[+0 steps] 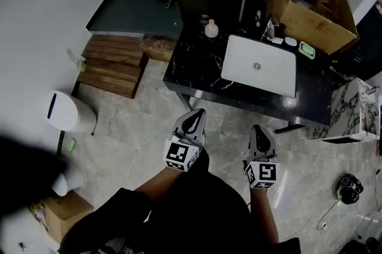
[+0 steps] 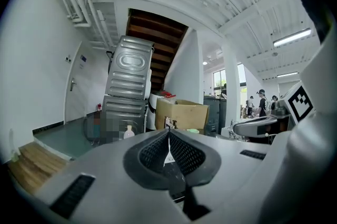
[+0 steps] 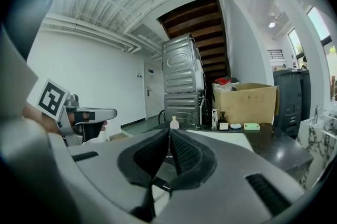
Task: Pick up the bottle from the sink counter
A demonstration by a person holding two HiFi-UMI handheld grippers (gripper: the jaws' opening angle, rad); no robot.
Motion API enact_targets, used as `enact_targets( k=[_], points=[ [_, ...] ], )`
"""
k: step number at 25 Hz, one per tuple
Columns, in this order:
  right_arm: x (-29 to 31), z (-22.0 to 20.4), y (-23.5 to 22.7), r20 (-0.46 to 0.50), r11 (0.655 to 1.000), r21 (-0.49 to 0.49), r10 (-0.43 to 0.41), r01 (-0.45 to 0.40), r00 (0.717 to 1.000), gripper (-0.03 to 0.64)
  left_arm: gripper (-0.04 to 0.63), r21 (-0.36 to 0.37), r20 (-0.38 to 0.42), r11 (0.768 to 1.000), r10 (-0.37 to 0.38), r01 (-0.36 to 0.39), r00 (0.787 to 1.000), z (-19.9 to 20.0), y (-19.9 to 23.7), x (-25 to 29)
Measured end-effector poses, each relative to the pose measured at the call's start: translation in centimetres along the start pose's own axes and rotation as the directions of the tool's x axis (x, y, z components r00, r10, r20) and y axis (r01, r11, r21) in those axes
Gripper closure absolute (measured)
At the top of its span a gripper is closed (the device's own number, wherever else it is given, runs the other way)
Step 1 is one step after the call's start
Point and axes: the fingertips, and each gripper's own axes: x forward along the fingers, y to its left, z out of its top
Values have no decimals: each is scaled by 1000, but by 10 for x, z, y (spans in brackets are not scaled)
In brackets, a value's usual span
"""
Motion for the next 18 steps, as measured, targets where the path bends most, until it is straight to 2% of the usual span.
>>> enact_targets(
  k=[5, 11, 15, 18],
  points=[
    [66, 28, 3, 8, 1000, -17, 1, -1, 1000, 577, 578, -19, 6, 1000, -8, 8, 1000, 13, 39, 36],
    [123, 43, 13, -28, 997, -69, 18, -20, 999, 577, 578, -53, 12, 998, -33, 34, 999, 22, 75, 59],
    [149, 36, 22, -69, 996, -85, 32, -38, 997, 577, 578, -82, -4, 996, -39, 39, 999, 8, 98, 67],
    [164, 22, 39, -122, 995, -83, 49, -60, 991, 577, 578, -141, -23, 988, -60, 56, 998, -6, 114, 67]
  ],
)
